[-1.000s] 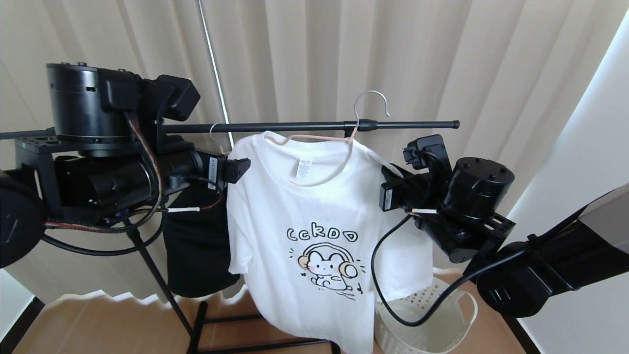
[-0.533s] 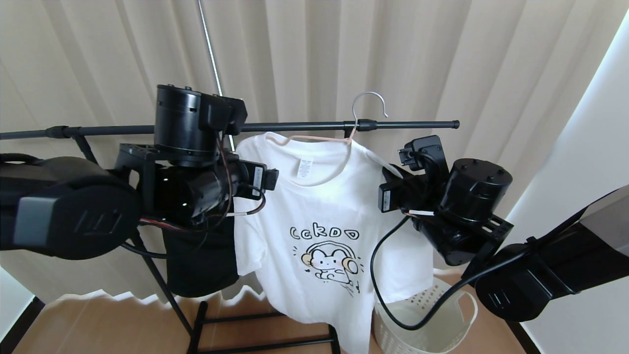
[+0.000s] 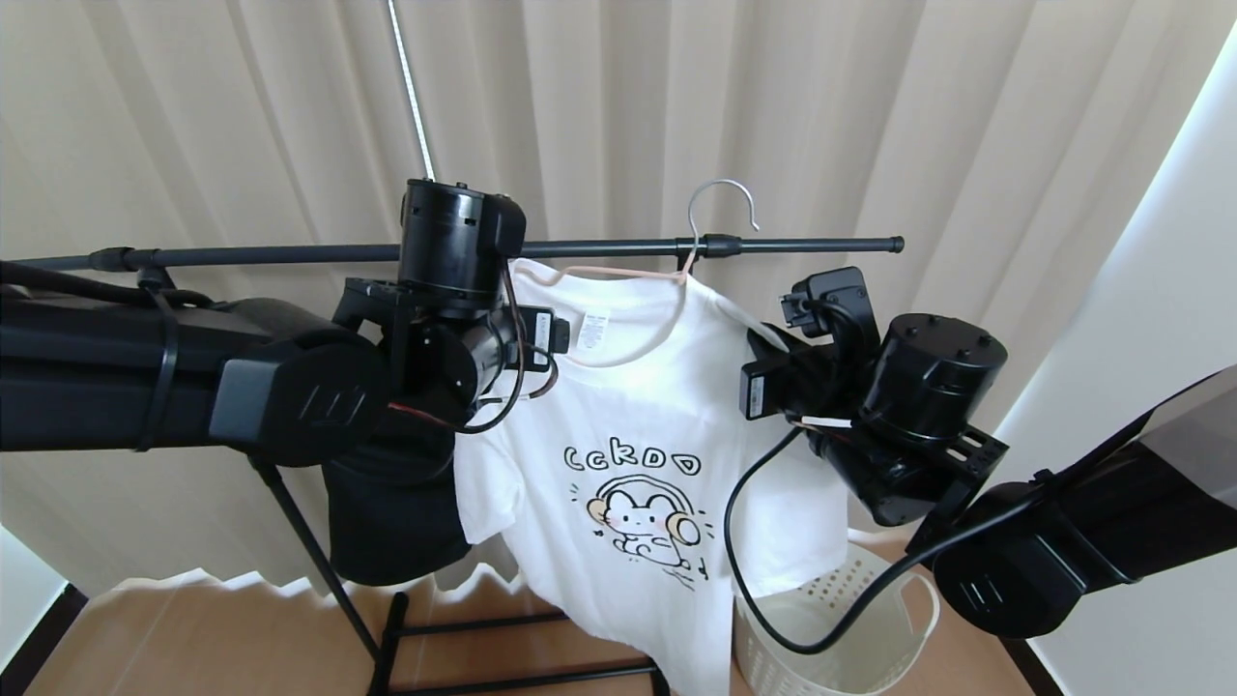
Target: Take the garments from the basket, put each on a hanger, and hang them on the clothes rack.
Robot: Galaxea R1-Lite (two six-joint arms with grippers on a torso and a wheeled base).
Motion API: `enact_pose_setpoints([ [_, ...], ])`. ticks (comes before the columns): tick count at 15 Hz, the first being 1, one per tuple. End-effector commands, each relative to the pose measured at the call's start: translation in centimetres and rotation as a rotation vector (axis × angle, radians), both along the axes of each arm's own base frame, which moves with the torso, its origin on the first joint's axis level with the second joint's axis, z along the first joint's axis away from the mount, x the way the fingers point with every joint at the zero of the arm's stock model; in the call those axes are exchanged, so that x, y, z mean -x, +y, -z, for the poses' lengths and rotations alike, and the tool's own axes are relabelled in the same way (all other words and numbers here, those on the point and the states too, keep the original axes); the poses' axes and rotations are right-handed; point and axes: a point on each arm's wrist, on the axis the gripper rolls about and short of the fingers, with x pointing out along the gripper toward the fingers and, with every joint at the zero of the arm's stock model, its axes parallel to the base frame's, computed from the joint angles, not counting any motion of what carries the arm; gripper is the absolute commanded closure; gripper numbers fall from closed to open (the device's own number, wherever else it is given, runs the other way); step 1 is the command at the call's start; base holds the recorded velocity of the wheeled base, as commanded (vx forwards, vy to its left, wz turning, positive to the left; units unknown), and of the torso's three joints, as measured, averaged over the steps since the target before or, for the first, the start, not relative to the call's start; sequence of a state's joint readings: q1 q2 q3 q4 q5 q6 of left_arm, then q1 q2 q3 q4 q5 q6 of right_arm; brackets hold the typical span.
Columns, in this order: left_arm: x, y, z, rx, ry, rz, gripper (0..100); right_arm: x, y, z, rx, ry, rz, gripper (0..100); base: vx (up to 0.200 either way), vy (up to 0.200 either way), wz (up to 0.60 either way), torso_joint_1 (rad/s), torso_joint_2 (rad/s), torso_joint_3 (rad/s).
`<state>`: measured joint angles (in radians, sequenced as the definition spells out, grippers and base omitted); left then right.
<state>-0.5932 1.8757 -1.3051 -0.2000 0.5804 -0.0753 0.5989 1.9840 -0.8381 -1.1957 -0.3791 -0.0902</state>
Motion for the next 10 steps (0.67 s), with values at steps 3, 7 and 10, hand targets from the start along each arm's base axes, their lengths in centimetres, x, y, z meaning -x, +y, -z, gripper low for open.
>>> enact_pose_setpoints([
  [3, -0.66, -0.01, -0.26, 0.003, -0.017, -0.027, 0, 0.19, -0.09, -0.16, -0.002, -0.003, -0.003, 100, 0.0, 0.0, 0.0, 0.0, 0.0, 0.0],
  [7, -0.76, 0.35, -0.05, 0.011, -0.011, -0.042, 0, 0.27, -0.14, -0.38, -0.005, -0.008, -0.003, 100, 0.0, 0.0, 0.0, 0.0, 0.0, 0.0],
  [10, -1.03, 0.83, 0.13, 0.009, -0.009, -0.073, 100, 0.31, -0.16, -0.41, -0.006, -0.01, -0.004, 100, 0.0, 0.0, 0.0, 0.0, 0.0, 0.0],
])
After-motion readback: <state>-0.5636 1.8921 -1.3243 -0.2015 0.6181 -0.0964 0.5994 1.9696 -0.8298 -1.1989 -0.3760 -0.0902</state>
